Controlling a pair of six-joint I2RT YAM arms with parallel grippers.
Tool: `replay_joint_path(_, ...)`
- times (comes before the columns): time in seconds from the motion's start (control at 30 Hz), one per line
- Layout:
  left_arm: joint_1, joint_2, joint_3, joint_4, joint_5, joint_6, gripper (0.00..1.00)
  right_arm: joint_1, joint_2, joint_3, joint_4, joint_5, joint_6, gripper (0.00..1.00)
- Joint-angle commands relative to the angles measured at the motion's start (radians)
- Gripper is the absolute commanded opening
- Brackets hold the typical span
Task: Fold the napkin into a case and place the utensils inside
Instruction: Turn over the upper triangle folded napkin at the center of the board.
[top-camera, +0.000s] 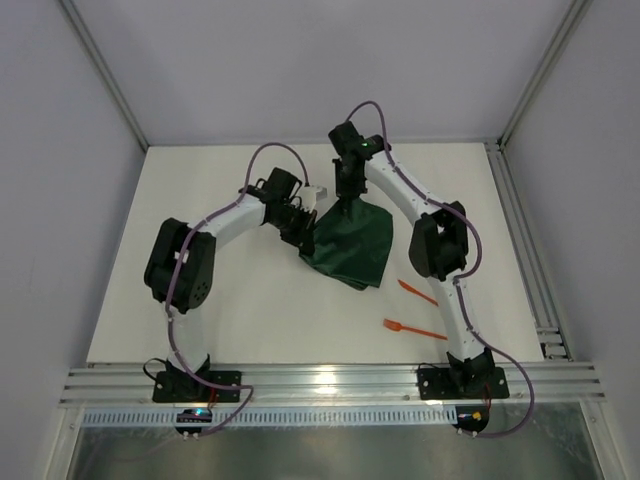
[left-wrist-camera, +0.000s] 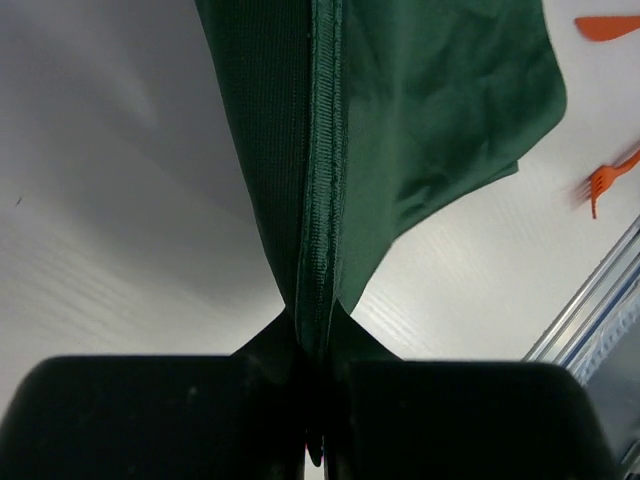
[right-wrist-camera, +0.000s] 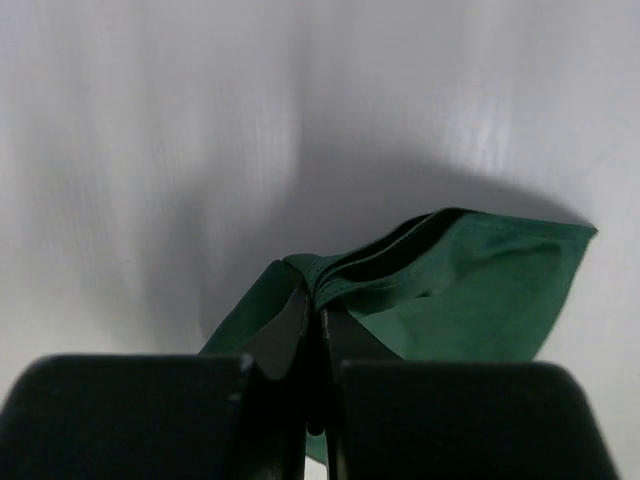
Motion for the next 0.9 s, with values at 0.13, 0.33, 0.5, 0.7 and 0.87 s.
replay_joint_path(0.13,0.145,-0.004,-0.088,0.009,0.053,0.017,0.0,0.062,0.094,0.036,0.191,-0.051,0.158,0.04)
replay_joint_path(0.33,0.189,-0.033,-0.181,0.027,0.033,0.057,0.0,0.108,0.121,0.04,0.338,-0.082,0.218,0.04)
replay_joint_path(0.5,0.224,-0.032,-0.218,0.043,0.031,0.045,0.0,0.125,0.141,0.034,0.424,-0.092,0.245,0.08)
replay_joint_path(0.7,0.274,-0.036,-0.233,0.049,0.031,0.045,0.0,0.132,0.138,-0.001,0.504,-0.163,0.261,0.32)
replay_joint_path(0.87,0.294,-0.053,-0.252,0.046,0.029,0.054,0.0,0.137,0.101,0.001,0.543,-0.197,0.249,0.53)
